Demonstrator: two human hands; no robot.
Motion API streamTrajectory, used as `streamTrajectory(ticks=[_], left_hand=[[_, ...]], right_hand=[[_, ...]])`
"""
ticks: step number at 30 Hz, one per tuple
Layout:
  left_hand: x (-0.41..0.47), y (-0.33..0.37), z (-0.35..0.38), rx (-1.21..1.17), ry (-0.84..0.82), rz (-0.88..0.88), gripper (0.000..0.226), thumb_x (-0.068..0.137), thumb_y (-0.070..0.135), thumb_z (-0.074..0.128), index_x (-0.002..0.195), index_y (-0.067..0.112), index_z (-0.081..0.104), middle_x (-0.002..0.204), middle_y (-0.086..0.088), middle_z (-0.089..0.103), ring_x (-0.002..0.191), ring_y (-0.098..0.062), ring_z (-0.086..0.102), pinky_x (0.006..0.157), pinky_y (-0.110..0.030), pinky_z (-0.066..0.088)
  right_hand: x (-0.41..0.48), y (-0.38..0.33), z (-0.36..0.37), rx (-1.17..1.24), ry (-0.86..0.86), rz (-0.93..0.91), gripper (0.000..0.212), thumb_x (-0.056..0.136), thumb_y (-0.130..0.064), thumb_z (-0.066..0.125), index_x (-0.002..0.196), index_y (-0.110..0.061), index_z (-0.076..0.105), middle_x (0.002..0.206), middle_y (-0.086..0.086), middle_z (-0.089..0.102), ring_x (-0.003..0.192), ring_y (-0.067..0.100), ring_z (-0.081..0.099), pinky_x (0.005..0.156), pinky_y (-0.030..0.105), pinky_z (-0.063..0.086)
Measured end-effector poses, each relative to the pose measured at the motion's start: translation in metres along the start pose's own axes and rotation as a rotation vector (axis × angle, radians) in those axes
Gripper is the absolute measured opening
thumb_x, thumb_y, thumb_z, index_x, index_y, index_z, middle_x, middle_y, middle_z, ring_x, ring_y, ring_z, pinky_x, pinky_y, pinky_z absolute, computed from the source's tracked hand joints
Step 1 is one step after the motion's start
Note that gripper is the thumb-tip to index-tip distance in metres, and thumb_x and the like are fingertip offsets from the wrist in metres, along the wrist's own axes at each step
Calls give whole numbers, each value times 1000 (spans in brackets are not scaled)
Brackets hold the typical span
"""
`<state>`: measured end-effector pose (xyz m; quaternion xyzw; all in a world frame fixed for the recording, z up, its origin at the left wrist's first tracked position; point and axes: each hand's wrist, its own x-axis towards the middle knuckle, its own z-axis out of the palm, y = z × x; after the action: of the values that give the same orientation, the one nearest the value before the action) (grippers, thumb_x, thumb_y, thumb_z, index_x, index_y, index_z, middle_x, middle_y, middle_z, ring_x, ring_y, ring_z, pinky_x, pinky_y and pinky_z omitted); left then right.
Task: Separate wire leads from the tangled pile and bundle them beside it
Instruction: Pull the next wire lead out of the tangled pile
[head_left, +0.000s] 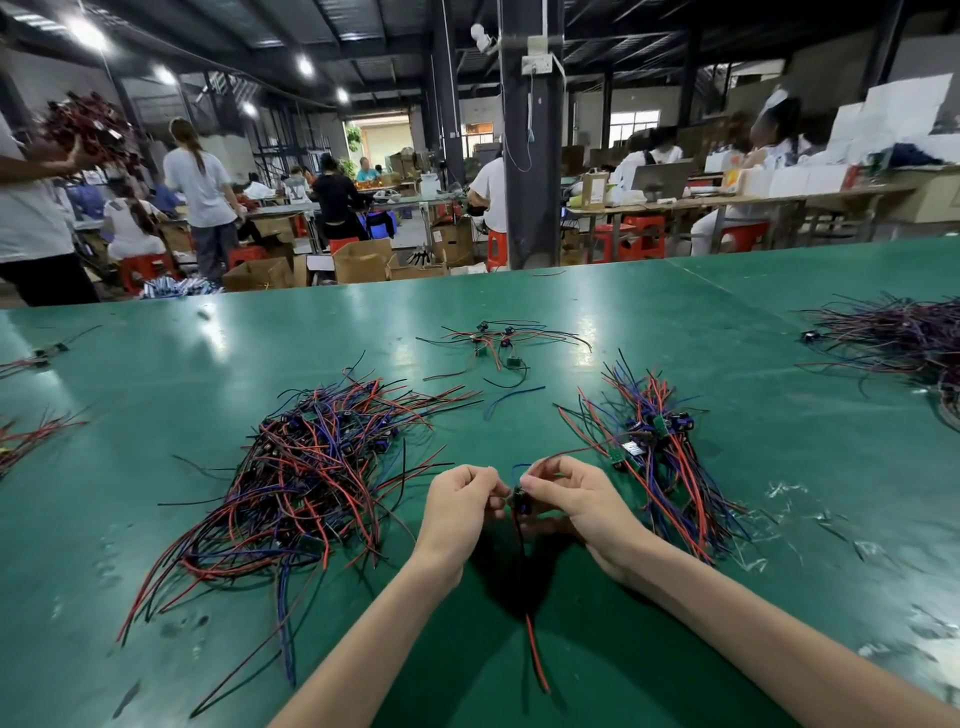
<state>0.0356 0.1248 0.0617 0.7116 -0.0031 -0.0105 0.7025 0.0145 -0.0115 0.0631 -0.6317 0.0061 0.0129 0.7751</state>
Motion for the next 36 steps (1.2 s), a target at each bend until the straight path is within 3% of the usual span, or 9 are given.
streamTrajectory(ticks=[4,10,15,18,21,24,29,33,36], left_hand=[[-1,0,0,77,-22,16,27,87,4,52,61,9,58,50,5,53,49,-9,47,57,-23,40],[0,0,3,80,-127,-22,28,86,5,53,59,11,49,58,-5,45,58,-18,38,58,-29,31],[0,3,1,33,-228,-91,25,95,28,54,83,8,62,75,-4,64,58,-12,58,51,-21,46],[-2,4,0,-43,-197,-96,14,90,20,62,97,7,58,77,-5,64,60,-10,59,56,-21,50],[1,4,-5,-115,-126,-59,27,84,4,68,106,9,53,81,-5,70,69,-10,64,61,-18,51],[2,6,-8,-180,-94,-58,28,82,-1,68,103,10,53,86,-9,69,73,-12,63,61,-16,51],[1,4,-6,-213,-136,0,19,84,-6,64,98,6,63,77,-6,68,65,-8,63,61,-16,52],[1,4,-6,-243,-152,4,14,83,-7,64,88,6,65,75,-5,68,61,-6,63,55,-16,51],[0,3,-5,-255,-149,-6,12,82,-5,66,85,5,63,75,-8,66,65,-12,62,59,-19,54]], right_hand=[[0,1,-3,-7,-10,-20,9,86,1,63,83,-5,57,71,9,58,59,14,58,56,31,55],[2,5,-5,-17,-39,-31,17,85,-5,65,82,-10,49,68,4,56,57,10,53,52,25,48],[0,6,-5,-23,-56,-80,29,72,-18,71,80,-11,44,66,6,54,61,19,47,55,33,42],[-2,6,-3,-70,-52,-106,34,65,-24,72,78,-11,43,67,10,53,67,22,47,56,33,40],[-1,7,-3,-55,-63,-75,32,72,-16,72,80,-9,41,64,9,56,56,23,54,47,32,48],[-1,7,-2,-49,-63,-21,23,83,-4,67,84,-7,44,58,3,59,45,17,57,41,28,51],[-3,1,-2,-110,-121,46,7,88,-8,63,88,-1,60,59,7,61,43,16,57,43,26,51],[-4,0,-1,-153,-147,93,16,93,-10,56,86,3,61,57,7,57,42,16,56,40,24,48],[-6,-2,-1,-216,-158,88,16,94,-10,53,86,2,60,62,12,54,41,16,54,37,22,43]])
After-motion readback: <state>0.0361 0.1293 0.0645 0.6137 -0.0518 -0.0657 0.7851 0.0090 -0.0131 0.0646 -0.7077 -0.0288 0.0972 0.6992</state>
